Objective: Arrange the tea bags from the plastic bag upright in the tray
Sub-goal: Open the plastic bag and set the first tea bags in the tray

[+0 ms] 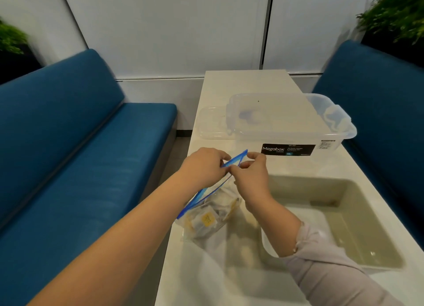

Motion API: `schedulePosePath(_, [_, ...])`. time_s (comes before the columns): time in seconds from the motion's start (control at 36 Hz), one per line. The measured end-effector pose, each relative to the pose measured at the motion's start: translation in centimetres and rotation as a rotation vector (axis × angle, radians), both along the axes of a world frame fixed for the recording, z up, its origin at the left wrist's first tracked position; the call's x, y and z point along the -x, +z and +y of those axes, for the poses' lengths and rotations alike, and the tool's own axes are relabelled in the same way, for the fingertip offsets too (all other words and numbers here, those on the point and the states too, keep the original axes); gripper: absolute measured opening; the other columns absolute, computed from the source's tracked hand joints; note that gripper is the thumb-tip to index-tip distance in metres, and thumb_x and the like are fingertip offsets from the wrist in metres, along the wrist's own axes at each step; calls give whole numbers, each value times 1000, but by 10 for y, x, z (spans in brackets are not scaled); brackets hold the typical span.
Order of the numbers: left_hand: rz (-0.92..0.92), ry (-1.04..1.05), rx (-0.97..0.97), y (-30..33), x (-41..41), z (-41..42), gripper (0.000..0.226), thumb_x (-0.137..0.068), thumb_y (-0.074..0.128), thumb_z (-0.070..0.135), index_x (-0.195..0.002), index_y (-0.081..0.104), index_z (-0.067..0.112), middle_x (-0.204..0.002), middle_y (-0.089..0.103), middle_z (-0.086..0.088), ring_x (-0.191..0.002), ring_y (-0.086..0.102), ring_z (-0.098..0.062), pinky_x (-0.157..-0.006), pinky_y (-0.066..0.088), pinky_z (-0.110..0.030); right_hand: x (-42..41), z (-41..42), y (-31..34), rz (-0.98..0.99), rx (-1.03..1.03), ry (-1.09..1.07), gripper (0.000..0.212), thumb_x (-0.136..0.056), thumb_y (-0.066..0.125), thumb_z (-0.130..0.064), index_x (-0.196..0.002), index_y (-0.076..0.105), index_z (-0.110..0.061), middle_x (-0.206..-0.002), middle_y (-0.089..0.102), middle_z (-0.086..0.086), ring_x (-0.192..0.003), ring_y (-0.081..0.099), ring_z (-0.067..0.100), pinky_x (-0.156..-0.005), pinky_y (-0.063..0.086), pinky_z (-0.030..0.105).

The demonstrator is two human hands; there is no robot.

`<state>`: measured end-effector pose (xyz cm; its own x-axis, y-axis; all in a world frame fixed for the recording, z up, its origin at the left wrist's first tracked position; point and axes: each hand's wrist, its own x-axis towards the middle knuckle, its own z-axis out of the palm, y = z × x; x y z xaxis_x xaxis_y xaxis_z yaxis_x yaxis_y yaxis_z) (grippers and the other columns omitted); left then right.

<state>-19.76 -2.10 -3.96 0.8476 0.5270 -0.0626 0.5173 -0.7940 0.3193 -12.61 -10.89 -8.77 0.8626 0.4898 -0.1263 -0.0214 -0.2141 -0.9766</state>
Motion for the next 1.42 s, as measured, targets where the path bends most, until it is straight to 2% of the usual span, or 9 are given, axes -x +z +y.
schedulePosePath(0.11, [32,6,64,0,-7,4,31,-98,45,21,-127,58,20,-108,67,-5,-90,65,-19,-79,53,-32,-6,-4,-2,5,19,-22,40,-82,56,0,-120,48,-11,-80,61,-3,-80,65,23,-84,53,48])
schedulePosePath(0.28, [-171,122,592,-3,4,17,27,-101,42,26,-100,67,15,-98,69,5,-79,60,-8,-67,52,-23,-14,-16,3,206,-88,33,17,-95,45,1,-103,59,-5,-70,56,5,-59,53,16,-62,47,29])
schedulePosePath(0.69, [-764,678,1971,-65,23,12,27,-97,48,22,-92,66,3,-66,68,-3,-45,58,-7,-45,52,-18,-13,-10,3,847,-230,45,36,-102,35,-8,-71,54,-4,-47,52,2,-54,42,19,-57,41,27])
schedulePosePath(0.78, [-858,717,2150,-87,25,18,24,-95,53,21,-109,64,5,-74,69,-6,-59,65,-1,-66,54,-11,-12,-6,-3,1002,-288,-43,30,-101,40,-7,-75,55,-1,-50,54,5,-45,48,14,-42,47,18])
schedulePosePath(0.86, [-825,757,2259,-101,24,22,41,-92,62,20,-131,54,10,-107,67,-14,-98,62,4,-96,43,-10,-10,-3,-8,1064,-336,-97,19,-99,42,-3,-85,54,0,-48,62,9,-35,55,13,-38,49,18])
schedulePosePath(0.97, [-1005,807,2296,-97,28,6,25,-98,46,11,-107,67,3,-71,68,-12,-46,63,-7,-55,57,-19,-5,-5,-13,889,-204,25,16,-95,43,4,-83,55,4,-68,63,13,-59,56,22,-48,53,29])
schedulePosePath(1.11, [-1050,838,2306,-111,30,15,27,-99,49,14,-121,64,10,-73,66,-2,-51,62,-5,-78,52,-10,-9,-12,-18,407,192,141,6,-86,57,-8,-82,52,-7,-70,41,6,-54,39,16,-50,31,25])
schedulePosePath(1.25, [-1168,833,2323,-108,30,18,25,-99,45,12,-113,65,4,-61,63,-5,-43,59,-6,-46,51,-15,-7,-16,-19,514,147,199,14,-91,54,-8,-78,59,-6,-64,51,5,-50,45,16,-47,37,22])
schedulePosePath(1.42, [-1150,901,2425,-107,31,19,27,-98,47,15,-95,65,-4,-51,60,-2,-40,58,-6,-69,50,-4,1,-7,-16,891,-251,159,31,-100,32,1,-89,60,-5,-75,61,6,-57,58,14,-56,52,23])
